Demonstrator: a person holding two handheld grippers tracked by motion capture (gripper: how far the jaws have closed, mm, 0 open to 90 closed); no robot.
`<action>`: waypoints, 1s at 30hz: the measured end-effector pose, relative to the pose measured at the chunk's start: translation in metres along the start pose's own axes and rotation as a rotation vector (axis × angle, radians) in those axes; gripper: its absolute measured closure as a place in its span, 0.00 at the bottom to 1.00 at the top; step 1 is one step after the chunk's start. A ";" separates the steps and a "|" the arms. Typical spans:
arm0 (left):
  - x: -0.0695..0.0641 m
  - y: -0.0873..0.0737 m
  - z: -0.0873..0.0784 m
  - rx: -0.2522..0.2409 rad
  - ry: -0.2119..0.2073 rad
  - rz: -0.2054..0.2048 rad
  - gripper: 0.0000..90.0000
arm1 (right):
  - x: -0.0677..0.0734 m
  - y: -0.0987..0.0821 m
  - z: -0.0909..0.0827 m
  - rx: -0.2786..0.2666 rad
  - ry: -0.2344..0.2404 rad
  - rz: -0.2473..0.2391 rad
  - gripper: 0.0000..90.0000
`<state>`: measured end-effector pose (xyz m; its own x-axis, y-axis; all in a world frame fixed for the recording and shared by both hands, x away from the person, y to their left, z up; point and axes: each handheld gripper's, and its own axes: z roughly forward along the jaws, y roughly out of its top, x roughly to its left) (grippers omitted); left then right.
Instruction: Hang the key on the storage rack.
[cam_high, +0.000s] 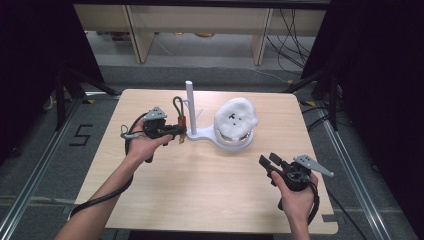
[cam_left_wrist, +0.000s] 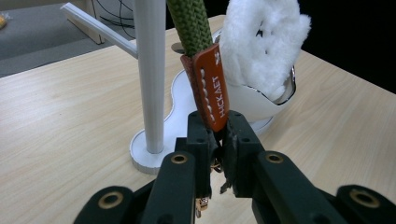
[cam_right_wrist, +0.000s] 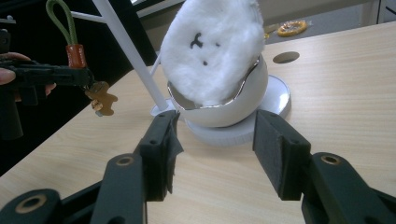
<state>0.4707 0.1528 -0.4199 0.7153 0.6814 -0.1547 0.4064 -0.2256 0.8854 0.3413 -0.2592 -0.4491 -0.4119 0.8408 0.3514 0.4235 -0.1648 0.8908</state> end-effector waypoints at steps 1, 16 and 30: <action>0.001 0.000 0.001 -0.004 -0.003 -0.006 0.91 | 0.000 0.000 0.000 -0.001 0.001 0.001 0.56; 0.013 -0.001 0.006 -0.014 -0.063 -0.107 0.90 | 0.001 -0.002 0.001 -0.003 0.010 0.017 0.57; 0.020 -0.002 0.007 -0.035 -0.078 -0.146 0.90 | 0.001 -0.006 0.001 0.012 0.002 0.023 0.57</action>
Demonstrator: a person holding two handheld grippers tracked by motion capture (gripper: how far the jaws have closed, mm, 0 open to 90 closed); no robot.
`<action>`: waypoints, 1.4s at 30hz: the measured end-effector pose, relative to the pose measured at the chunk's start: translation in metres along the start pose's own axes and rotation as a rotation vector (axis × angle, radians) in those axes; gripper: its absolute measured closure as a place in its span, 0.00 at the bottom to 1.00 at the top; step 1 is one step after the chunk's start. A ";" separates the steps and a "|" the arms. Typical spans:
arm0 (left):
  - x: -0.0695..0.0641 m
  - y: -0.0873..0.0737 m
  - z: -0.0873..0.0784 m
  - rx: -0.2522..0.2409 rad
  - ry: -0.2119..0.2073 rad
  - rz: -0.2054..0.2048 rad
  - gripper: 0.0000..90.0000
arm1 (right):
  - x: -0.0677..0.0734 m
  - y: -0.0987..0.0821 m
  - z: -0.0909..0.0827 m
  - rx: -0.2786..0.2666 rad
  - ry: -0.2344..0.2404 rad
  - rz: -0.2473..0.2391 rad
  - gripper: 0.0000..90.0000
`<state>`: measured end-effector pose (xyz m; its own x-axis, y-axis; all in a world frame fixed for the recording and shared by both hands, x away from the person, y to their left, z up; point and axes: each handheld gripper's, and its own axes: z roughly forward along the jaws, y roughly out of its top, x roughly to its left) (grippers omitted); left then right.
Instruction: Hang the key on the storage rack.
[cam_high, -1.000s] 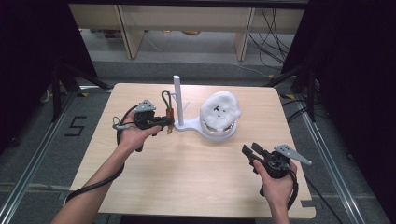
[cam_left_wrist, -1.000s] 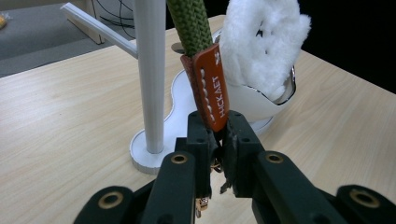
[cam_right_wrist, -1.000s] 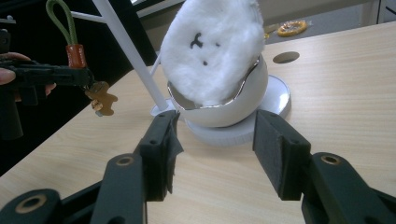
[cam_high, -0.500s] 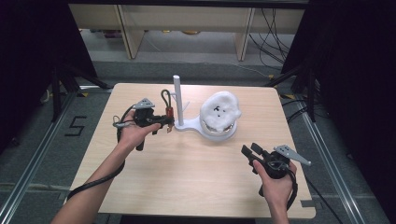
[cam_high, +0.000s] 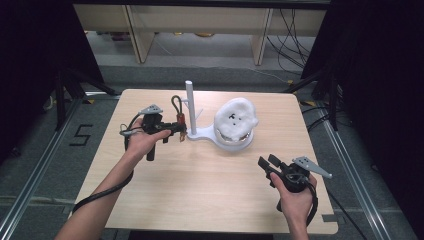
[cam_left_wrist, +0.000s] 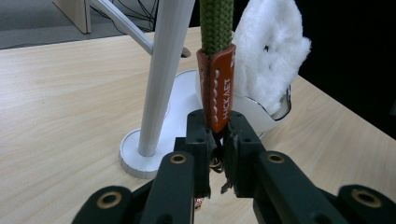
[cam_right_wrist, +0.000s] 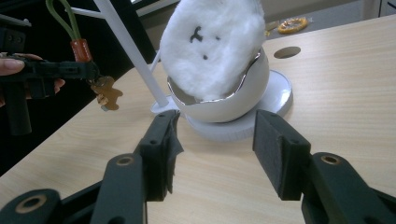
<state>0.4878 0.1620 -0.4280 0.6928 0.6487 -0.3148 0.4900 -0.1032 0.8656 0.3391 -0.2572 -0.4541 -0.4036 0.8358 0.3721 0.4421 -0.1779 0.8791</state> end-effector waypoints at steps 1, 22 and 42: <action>0.000 0.000 0.000 -0.001 0.002 -0.008 0.90 | 0.000 0.000 0.000 0.000 -0.001 -0.003 0.57; 0.007 0.006 0.009 -0.007 -0.020 -0.090 0.89 | 0.001 -0.003 0.000 -0.006 -0.022 -0.027 0.57; 0.008 0.003 -0.010 0.090 0.184 -0.059 0.91 | 0.006 -0.003 0.002 -0.001 0.001 -0.010 0.57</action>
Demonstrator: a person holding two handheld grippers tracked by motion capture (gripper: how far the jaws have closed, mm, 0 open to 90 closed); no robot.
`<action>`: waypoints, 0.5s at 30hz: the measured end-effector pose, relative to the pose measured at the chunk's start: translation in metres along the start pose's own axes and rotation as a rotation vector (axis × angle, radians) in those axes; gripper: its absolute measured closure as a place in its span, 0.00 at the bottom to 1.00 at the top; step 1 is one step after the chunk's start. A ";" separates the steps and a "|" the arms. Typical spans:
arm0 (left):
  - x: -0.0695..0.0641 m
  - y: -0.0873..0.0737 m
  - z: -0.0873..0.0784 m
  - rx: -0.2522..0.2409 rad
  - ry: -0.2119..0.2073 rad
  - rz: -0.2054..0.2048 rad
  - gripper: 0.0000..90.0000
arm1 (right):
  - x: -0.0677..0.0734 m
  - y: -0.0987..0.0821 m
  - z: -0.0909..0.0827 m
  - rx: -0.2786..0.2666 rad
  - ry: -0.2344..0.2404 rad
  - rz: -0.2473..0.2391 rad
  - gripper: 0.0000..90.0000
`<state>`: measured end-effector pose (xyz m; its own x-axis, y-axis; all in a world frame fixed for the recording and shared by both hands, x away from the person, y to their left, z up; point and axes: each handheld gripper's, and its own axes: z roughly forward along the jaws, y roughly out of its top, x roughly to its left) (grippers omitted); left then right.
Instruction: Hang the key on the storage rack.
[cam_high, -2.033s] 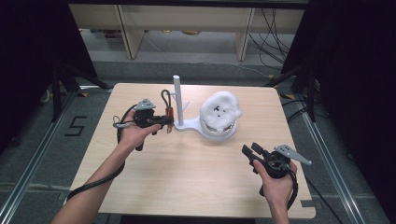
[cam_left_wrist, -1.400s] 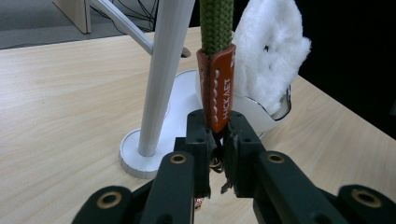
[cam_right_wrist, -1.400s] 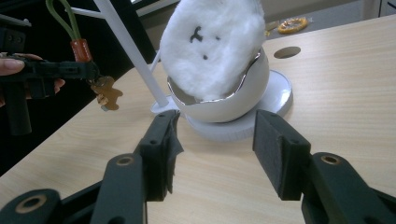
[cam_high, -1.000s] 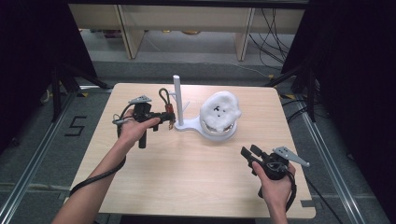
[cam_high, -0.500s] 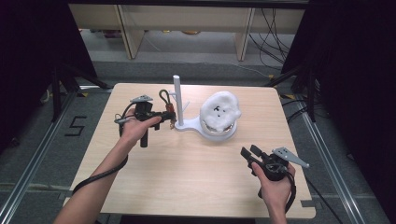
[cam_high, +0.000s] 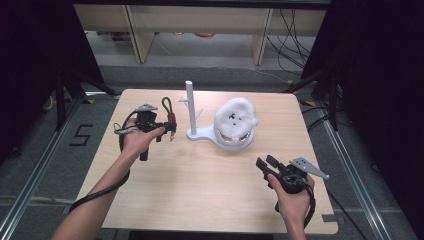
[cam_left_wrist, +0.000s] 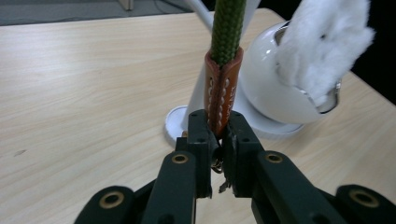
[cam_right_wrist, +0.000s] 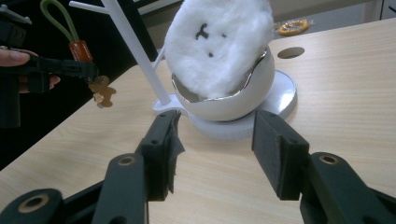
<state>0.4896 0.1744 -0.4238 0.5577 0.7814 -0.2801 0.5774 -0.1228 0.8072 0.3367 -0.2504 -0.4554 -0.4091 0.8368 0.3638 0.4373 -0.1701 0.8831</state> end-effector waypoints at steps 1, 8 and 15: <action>-0.001 0.001 0.002 0.013 0.014 0.003 0.91 | 0.000 0.000 0.000 0.004 -0.001 -0.003 0.57; -0.011 0.006 0.007 0.043 0.063 0.043 0.91 | -0.002 0.000 -0.001 -0.004 -0.003 0.001 0.57; -0.027 0.009 0.000 0.035 0.121 0.120 0.91 | 0.000 0.000 0.000 0.000 0.005 0.003 0.58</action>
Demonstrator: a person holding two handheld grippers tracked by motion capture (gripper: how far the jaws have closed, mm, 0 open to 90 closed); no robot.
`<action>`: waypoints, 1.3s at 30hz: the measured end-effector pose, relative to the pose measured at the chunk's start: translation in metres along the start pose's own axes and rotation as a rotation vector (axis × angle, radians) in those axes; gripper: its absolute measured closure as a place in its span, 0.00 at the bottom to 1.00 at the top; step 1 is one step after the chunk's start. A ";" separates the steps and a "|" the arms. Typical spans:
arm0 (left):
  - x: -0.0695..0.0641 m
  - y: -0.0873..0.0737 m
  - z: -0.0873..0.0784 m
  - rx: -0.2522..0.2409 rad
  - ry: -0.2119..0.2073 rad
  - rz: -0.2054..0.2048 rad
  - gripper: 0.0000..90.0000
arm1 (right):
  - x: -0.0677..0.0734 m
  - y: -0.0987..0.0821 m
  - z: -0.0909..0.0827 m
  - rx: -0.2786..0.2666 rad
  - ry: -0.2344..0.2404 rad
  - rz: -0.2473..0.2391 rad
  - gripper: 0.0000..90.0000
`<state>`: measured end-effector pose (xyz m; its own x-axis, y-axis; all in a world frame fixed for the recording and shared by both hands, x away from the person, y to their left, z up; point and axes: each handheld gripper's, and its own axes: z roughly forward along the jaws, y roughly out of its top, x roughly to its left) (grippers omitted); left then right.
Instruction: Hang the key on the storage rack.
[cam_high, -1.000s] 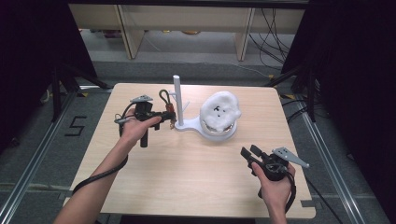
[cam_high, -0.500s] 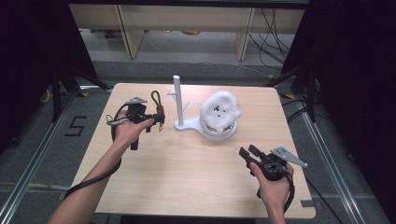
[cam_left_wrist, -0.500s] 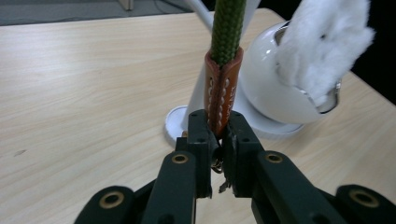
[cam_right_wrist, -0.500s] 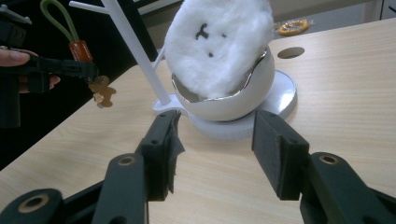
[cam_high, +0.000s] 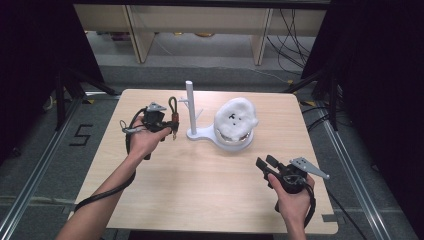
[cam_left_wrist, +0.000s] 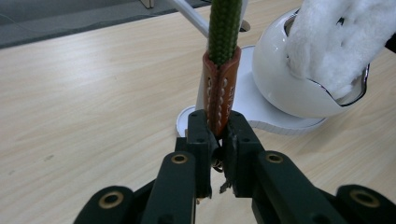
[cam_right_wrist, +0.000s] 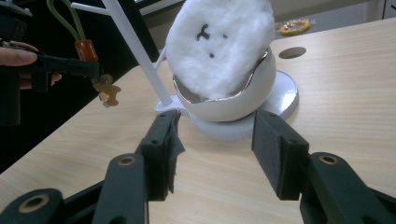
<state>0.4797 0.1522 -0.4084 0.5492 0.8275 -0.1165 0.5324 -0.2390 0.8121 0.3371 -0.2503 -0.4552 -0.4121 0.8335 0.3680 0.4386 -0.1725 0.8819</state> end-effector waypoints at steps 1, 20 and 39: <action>-0.001 0.000 0.000 -0.005 0.001 0.005 0.91 | 0.000 0.000 0.000 0.000 0.004 0.001 0.58; 0.002 0.006 0.006 0.051 0.036 -0.004 0.91 | 0.000 0.000 -0.001 0.000 0.008 0.010 0.58; -0.034 0.009 -0.008 0.033 0.176 0.222 0.89 | -0.001 -0.001 0.001 -0.006 0.018 0.002 0.58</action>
<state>0.4604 0.1256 -0.3927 0.5356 0.8281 0.1656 0.4343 -0.4382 0.7870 0.3377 -0.2511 -0.4567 -0.4258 0.8235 0.3748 0.4350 -0.1769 0.8829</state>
